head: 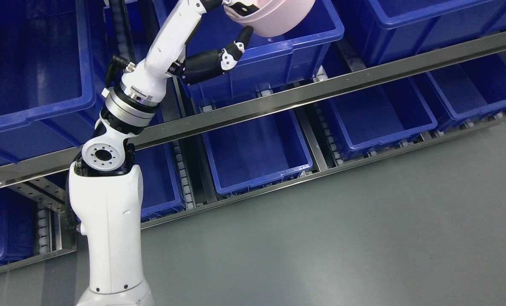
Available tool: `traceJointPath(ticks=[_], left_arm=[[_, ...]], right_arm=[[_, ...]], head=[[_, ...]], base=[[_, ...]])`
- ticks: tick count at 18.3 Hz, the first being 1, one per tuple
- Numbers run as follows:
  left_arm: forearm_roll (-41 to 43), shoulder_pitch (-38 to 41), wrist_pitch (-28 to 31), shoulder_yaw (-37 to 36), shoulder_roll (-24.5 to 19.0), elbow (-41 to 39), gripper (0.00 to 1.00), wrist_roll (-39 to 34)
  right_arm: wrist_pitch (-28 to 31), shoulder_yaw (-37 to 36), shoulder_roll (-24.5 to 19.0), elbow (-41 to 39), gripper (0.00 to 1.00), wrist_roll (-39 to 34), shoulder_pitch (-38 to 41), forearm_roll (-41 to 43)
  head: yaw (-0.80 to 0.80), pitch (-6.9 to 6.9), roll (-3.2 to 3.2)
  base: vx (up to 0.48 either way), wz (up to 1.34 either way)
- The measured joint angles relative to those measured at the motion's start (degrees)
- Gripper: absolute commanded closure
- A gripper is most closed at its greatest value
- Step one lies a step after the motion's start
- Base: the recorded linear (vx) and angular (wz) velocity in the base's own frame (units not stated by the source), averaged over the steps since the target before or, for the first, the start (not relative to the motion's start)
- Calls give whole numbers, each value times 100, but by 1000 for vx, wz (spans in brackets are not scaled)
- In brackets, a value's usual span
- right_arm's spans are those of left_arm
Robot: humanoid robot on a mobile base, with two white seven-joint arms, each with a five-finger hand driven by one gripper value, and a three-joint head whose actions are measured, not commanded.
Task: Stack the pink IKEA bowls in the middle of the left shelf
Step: 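Hold the stacked bowls while turning toward the blue bin shelf, then lower the stacked bowls into the middle blue bin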
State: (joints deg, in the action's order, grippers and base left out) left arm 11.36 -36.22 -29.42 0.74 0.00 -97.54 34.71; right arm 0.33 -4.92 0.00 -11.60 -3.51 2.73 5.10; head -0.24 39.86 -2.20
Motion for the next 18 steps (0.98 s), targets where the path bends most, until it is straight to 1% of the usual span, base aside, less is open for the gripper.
traceJointPath(ticks=[6, 11, 15, 18], left_arm=[[220, -158, 281, -193, 0, 40, 95, 36], [335, -225, 633, -287, 0, 161, 95, 64], [387, -280, 1253, -337, 0, 220, 94, 385], [475, -282, 1443, -366, 0, 242, 94, 703]], right_arm=[[32, 0, 0, 0, 0, 0, 1, 0], [36, 0, 0, 0, 0, 0, 2, 0], [37, 0, 0, 0, 0, 0, 2, 0], [38, 0, 0, 0, 0, 0, 1, 0]], head=[[0, 0, 0], [0, 0, 0], [0, 0, 0], [0, 0, 0]], base=[[127, 230], [159, -7], [147, -67], [101, -69]])
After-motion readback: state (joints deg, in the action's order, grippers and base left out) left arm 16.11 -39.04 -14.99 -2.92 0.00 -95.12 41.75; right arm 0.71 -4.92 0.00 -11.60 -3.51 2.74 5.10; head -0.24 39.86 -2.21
